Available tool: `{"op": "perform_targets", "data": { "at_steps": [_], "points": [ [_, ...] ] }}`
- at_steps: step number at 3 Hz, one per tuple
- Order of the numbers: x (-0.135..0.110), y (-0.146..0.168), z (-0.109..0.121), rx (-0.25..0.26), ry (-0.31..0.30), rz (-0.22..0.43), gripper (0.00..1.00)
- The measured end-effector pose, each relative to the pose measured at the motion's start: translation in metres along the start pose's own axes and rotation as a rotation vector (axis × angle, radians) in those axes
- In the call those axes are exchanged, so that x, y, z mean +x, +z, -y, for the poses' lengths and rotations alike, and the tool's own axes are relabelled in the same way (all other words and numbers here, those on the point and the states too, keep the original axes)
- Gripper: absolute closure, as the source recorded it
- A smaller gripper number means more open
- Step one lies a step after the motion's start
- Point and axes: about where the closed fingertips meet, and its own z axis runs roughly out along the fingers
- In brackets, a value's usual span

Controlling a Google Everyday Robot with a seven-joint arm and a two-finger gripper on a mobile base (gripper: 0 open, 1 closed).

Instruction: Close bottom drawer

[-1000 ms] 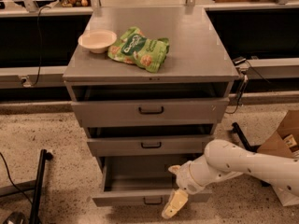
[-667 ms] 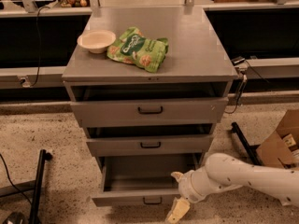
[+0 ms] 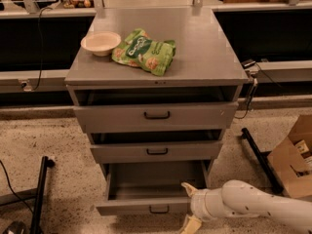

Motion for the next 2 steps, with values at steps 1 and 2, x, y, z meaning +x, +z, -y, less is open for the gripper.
{"op": "perform_targets", "data": {
  "at_steps": [1,2],
  "points": [
    [0.003,0.020,0.005,-0.024,0.030,-0.016,0.00],
    [0.031,0.046,0.033,0.033,0.027,0.008,0.00]
  ]
}}
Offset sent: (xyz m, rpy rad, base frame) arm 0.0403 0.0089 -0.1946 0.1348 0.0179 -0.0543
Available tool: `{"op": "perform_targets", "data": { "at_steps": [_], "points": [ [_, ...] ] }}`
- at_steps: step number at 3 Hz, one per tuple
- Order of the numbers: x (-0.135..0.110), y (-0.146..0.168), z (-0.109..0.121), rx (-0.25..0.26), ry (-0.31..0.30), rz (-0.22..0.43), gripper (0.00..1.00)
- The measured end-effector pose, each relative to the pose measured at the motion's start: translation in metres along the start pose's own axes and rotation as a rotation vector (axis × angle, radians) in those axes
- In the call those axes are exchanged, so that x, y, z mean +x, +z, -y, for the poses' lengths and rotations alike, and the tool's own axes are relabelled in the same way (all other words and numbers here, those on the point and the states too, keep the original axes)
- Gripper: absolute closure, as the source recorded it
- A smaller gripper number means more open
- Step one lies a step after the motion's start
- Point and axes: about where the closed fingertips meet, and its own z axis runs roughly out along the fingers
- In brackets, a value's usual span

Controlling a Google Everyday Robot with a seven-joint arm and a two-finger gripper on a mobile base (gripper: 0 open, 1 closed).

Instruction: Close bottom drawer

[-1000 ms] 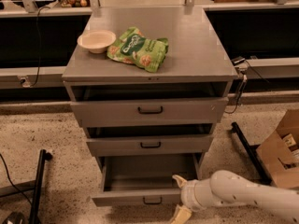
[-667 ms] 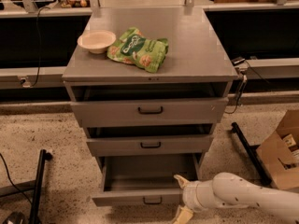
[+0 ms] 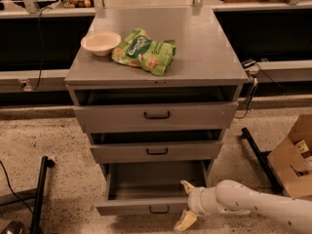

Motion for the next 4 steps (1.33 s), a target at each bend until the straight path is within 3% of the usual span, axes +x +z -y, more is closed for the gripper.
{"op": "perform_targets", "data": {
  "at_steps": [1,2,3,4],
  "points": [
    [0.034,0.028,0.018,0.050,-0.032,0.090,0.00],
    [0.074,0.047,0.017,0.065,-0.018,0.219,0.00],
    [0.088,0.071,-0.001,0.027,-0.017,0.255,0.00],
    [0.102,0.081,-0.001,0.019,-0.004,0.250,0.17]
  ]
}}
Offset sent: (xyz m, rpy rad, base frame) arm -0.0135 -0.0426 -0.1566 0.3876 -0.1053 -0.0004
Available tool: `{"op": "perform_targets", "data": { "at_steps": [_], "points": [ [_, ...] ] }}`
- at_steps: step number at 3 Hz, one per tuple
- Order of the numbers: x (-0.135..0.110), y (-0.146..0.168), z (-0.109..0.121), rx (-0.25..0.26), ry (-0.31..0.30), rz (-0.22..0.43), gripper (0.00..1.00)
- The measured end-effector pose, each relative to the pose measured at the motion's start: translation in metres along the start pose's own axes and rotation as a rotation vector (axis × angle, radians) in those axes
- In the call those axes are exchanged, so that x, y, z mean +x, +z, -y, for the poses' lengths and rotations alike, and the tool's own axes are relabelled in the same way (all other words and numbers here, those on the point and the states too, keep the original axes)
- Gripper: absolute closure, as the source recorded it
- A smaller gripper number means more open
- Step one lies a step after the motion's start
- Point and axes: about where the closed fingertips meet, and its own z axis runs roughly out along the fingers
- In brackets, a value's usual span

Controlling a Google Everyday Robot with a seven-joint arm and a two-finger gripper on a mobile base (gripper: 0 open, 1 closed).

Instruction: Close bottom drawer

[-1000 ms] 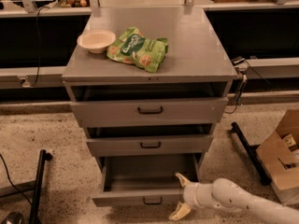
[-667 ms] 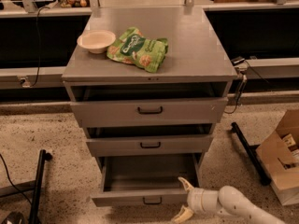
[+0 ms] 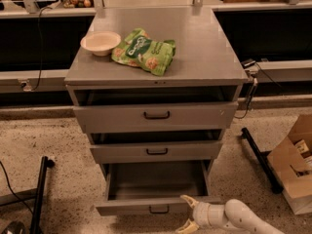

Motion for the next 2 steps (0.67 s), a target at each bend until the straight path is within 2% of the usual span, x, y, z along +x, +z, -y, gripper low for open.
{"op": "perform_targets", "data": {
  "at_steps": [2],
  "points": [
    [0.044,0.000,0.003,0.030,0.002,0.043,0.66]
  ]
}}
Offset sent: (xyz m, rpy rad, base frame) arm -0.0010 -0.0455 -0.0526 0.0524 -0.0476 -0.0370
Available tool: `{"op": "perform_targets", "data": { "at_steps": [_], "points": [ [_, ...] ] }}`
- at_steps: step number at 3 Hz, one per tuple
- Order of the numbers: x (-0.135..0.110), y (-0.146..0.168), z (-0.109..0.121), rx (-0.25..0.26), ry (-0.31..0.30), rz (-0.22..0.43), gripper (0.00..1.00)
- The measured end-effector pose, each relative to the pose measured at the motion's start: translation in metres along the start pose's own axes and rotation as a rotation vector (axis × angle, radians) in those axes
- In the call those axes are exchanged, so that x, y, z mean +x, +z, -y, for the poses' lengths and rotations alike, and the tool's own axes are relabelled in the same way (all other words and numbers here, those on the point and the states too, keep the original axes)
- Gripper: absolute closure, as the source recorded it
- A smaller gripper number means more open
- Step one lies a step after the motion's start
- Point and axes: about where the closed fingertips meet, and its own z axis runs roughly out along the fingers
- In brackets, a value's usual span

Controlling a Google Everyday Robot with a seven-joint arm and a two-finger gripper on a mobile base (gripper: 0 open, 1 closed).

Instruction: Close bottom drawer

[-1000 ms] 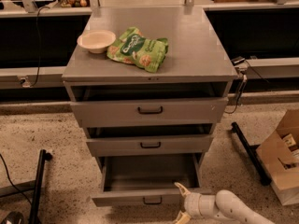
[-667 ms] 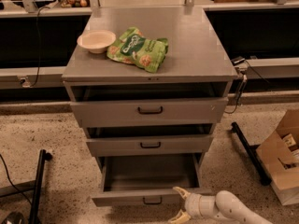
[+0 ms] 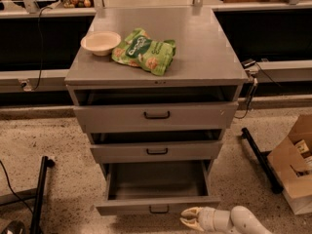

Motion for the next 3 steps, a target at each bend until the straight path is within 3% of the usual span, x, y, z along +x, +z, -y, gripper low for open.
{"op": "perform_targets", "data": {
  "at_steps": [1,2,3],
  "points": [
    [-0.001,0.002,0.000,-0.002,0.000,0.001,0.87],
    [-0.002,0.009,-0.003,-0.037,-0.006,0.025,1.00],
    [0.015,0.038,-0.006,-0.083,0.039,0.067,1.00]
  ]
}}
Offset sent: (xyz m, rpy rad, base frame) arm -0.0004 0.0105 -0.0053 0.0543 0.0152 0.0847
